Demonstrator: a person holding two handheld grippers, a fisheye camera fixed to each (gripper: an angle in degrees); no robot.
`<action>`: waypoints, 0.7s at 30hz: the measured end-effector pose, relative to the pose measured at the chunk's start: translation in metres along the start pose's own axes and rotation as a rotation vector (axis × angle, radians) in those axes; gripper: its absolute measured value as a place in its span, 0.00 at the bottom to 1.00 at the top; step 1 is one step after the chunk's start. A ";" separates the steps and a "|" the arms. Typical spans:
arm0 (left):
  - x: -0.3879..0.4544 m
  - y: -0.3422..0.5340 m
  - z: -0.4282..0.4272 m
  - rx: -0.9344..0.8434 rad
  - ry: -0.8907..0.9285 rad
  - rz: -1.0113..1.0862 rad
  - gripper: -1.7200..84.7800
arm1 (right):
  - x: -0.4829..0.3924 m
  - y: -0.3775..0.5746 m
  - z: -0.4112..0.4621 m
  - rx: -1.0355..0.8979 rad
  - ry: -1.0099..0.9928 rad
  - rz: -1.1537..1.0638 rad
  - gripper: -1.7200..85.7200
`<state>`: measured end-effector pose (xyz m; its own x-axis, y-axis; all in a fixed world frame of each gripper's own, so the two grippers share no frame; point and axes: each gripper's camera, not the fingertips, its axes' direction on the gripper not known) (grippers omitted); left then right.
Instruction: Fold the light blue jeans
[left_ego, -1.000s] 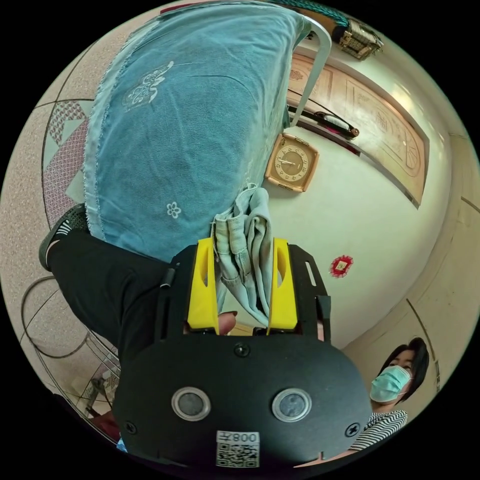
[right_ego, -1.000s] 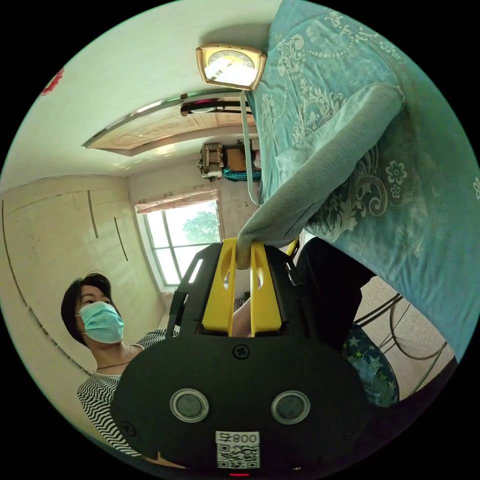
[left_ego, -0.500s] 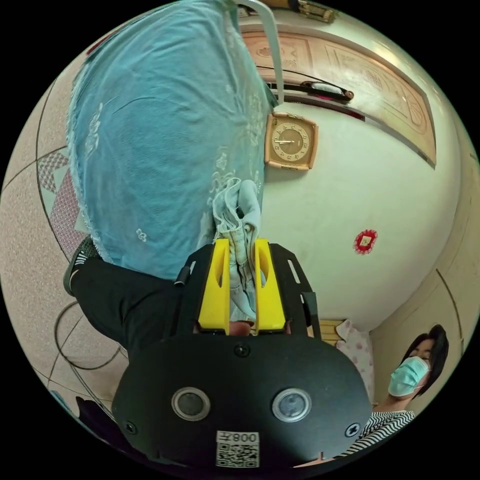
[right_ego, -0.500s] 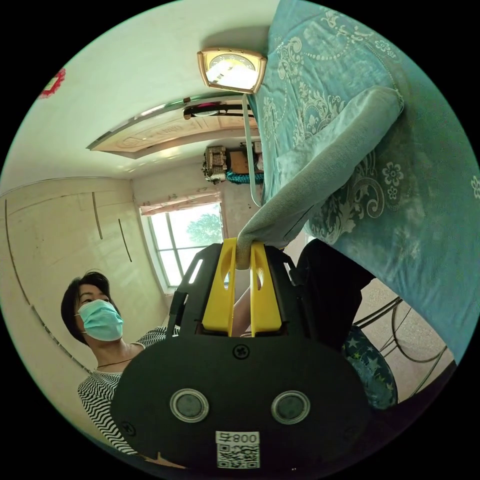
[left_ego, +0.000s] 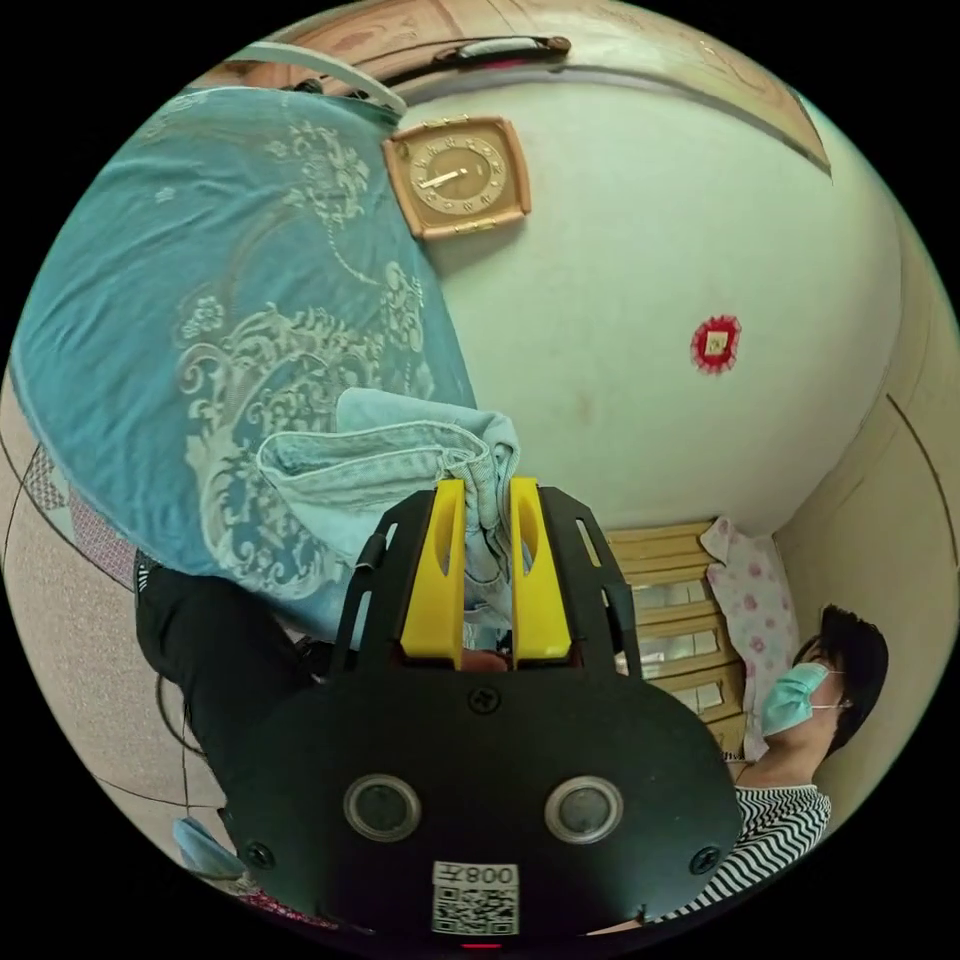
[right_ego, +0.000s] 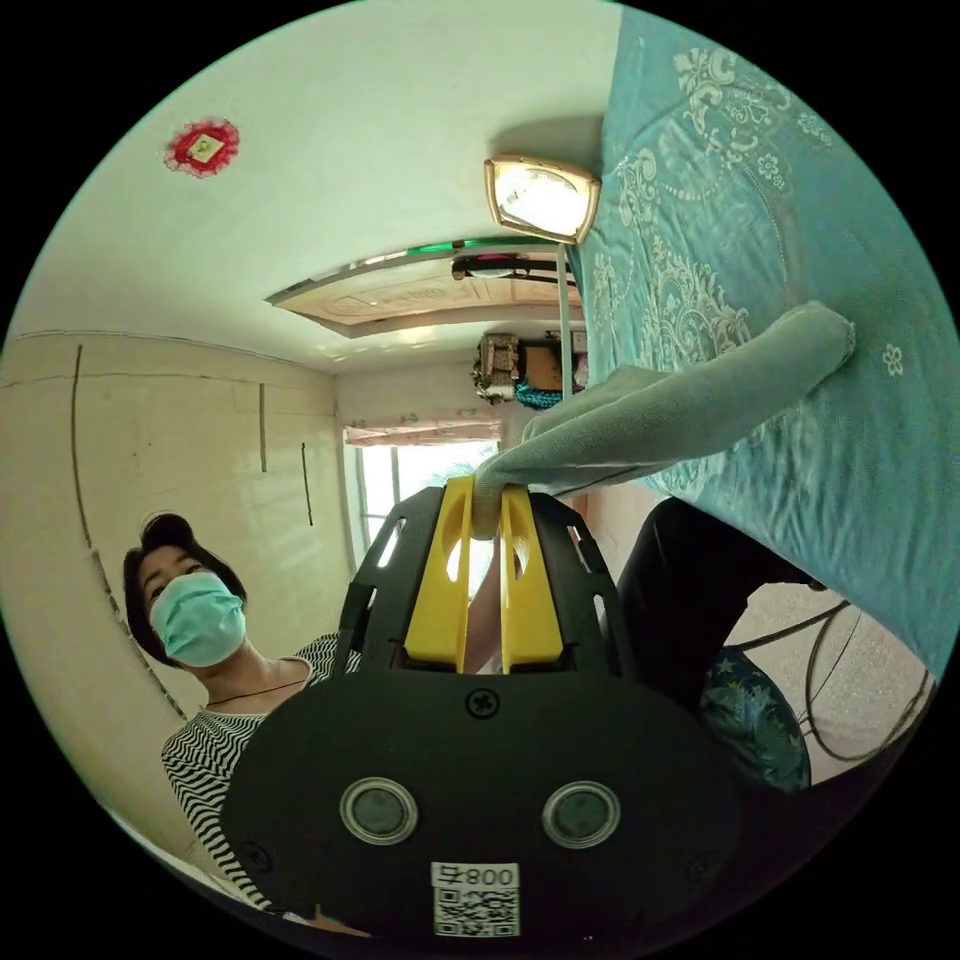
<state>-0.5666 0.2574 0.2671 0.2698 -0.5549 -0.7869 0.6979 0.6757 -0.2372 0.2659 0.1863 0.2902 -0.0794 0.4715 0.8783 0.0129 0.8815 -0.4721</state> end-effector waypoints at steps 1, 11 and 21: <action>0.017 -0.005 0.038 -0.040 0.001 0.023 0.10 | -0.006 0.010 -0.022 0.033 -0.014 -0.014 0.05; 0.172 -0.018 0.435 -0.428 0.137 0.213 0.10 | -0.085 0.098 -0.260 0.416 -0.017 -0.202 0.04; 0.326 0.078 0.905 -0.810 0.358 0.352 0.10 | -0.208 0.223 -0.530 0.847 0.260 -0.449 0.04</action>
<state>0.1760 -0.3101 0.5080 0.0638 -0.1642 -0.9844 -0.0925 0.9812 -0.1697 0.8134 0.2982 0.0423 0.3196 0.1790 0.9305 -0.6891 0.7179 0.0986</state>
